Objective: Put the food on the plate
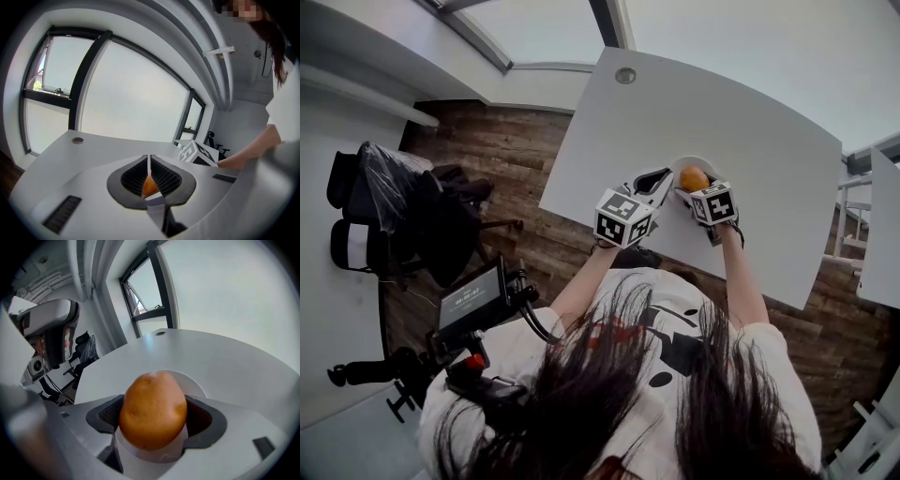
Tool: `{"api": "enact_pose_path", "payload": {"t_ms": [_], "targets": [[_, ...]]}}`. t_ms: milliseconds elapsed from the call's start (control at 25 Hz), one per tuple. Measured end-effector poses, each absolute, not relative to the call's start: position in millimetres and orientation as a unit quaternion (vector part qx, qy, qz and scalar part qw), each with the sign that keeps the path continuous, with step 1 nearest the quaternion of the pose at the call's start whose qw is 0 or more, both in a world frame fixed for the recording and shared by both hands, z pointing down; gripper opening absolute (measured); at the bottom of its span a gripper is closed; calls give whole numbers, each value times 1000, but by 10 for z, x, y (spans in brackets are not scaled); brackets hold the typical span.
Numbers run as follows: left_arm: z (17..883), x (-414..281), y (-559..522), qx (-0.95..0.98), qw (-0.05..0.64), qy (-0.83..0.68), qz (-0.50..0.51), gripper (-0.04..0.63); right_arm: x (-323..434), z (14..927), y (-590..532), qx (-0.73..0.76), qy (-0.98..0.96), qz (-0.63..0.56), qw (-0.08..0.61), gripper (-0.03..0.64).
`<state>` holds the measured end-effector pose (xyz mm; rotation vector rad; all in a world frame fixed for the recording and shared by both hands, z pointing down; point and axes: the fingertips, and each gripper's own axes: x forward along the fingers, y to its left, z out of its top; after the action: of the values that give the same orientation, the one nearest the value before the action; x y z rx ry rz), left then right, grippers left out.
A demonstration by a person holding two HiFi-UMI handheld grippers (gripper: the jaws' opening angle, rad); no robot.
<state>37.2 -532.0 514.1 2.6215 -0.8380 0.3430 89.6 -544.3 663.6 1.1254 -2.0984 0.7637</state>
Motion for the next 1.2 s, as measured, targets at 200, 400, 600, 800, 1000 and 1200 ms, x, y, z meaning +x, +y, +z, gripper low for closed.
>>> {"api": "enact_pose_path", "payload": {"t_ms": [200, 400, 600, 800, 1000, 1200], "targets": [[5153, 369, -5334, 928, 184, -299, 124, 6, 944, 6540, -5486, 435, -797, 288, 305, 377], [5173, 318, -5350, 924, 189, -307, 124, 6, 968, 6399, -5543, 444, -799, 278, 295, 377], [5168, 294, -5357, 922, 193, -314, 121, 6, 1027, 6044, -5589, 479, -802, 266, 237, 376], [5187, 254, -5352, 919, 197, -321, 121, 6, 978, 5610, -5539, 498, -811, 274, 142, 374], [5113, 216, -5367, 915, 197, -331, 117, 6, 928, 5305, -5447, 511, -810, 269, 104, 347], [4978, 131, -5420, 911, 198, -347, 102, 6, 842, 5172, -5399, 512, -809, 278, 82, 225]]}}
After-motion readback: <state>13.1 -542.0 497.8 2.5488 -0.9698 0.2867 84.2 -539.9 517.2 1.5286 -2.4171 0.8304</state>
